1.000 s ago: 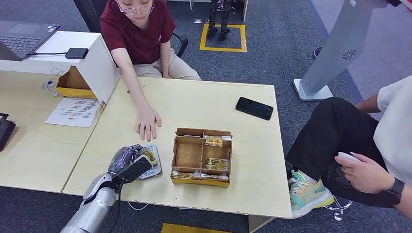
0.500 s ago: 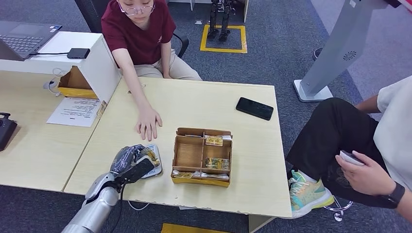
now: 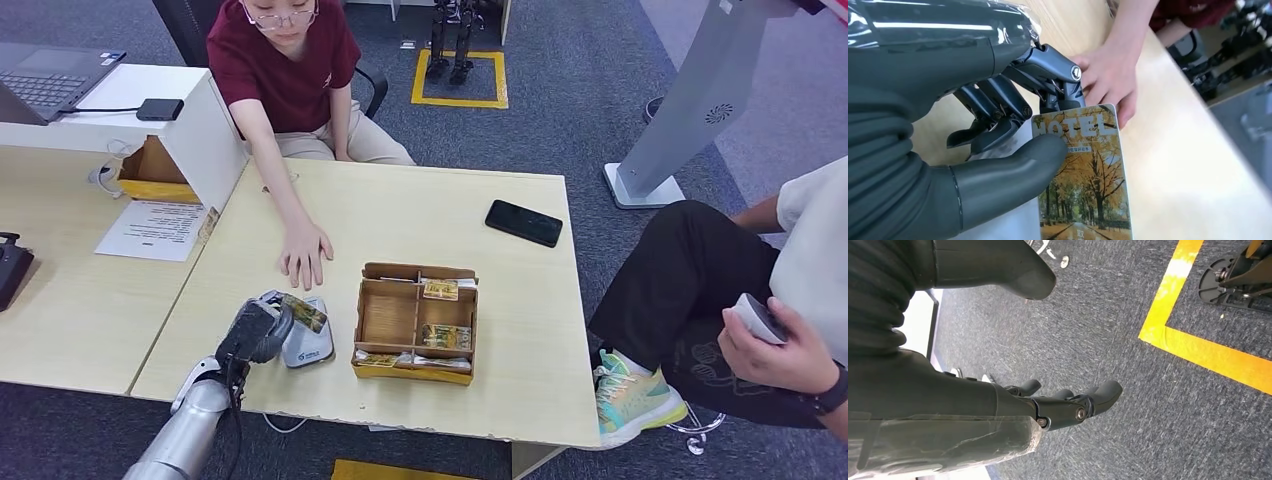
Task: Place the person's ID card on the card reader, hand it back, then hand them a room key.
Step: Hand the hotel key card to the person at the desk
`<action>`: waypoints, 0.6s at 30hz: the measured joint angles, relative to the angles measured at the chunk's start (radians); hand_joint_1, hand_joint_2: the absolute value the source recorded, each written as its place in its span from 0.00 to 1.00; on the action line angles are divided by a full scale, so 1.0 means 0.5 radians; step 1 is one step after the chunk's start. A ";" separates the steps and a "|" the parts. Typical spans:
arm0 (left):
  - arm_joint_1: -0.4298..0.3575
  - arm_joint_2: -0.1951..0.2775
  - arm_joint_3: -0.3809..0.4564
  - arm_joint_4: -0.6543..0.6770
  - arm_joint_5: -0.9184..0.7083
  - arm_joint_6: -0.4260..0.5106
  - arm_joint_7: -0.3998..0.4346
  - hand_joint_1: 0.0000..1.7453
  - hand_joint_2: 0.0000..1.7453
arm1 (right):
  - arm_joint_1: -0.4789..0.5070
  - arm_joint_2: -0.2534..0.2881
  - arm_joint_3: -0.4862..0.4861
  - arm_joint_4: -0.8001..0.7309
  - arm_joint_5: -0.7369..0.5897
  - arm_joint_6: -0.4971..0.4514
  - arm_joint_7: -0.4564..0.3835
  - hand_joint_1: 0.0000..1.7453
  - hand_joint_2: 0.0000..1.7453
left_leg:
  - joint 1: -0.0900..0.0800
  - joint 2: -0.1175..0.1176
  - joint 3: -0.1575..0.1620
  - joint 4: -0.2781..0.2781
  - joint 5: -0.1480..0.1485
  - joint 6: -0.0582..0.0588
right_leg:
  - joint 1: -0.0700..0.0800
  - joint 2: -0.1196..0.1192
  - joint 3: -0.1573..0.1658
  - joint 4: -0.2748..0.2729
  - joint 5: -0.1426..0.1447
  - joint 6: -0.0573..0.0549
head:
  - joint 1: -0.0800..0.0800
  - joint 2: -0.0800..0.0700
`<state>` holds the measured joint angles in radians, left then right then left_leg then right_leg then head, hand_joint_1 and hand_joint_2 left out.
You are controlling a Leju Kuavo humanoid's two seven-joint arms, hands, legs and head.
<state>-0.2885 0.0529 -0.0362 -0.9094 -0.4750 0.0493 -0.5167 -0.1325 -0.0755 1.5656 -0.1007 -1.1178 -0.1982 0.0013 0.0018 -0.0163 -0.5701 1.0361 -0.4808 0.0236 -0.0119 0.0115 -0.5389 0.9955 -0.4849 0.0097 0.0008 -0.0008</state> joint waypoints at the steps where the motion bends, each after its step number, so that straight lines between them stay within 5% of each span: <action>1: -0.005 -0.010 0.049 -0.030 0.108 -0.032 -0.010 1.00 1.00 | 0.000 0.000 0.000 0.000 0.007 0.002 0.002 0.00 1.00 | 0.000 0.000 -0.001 0.000 0.000 0.000 | 0.000 0.000 -0.001 0.000 0.000 0.000 | 0.000 0.000; 9: -0.211 -0.075 0.404 -0.323 0.498 -0.044 0.006 1.00 1.00 | -0.006 0.000 0.000 0.000 0.094 0.026 0.017 0.00 1.00 | 0.000 -0.001 -0.005 0.000 0.003 -0.001 | 0.000 0.000 -0.004 0.000 0.003 0.000 | 0.001 0.000; 18: -0.384 -0.104 0.551 -0.404 0.427 0.120 0.008 1.00 1.00 | -0.015 0.000 0.000 0.000 0.142 0.034 0.027 0.00 1.00 | 0.000 0.000 -0.005 0.000 0.004 -0.001 | 0.000 0.000 -0.005 0.000 0.004 0.000 | 0.000 0.000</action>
<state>-0.4803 0.0010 0.2395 -1.1113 -0.2614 0.1095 -0.5126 -0.1398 -0.0755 1.5656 -0.1007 -1.0466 -0.1812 0.0149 0.0019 -0.0163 -0.5725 1.0362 -0.4790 0.0233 -0.0118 0.0115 -0.5413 0.9957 -0.4830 0.0095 0.0009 -0.0008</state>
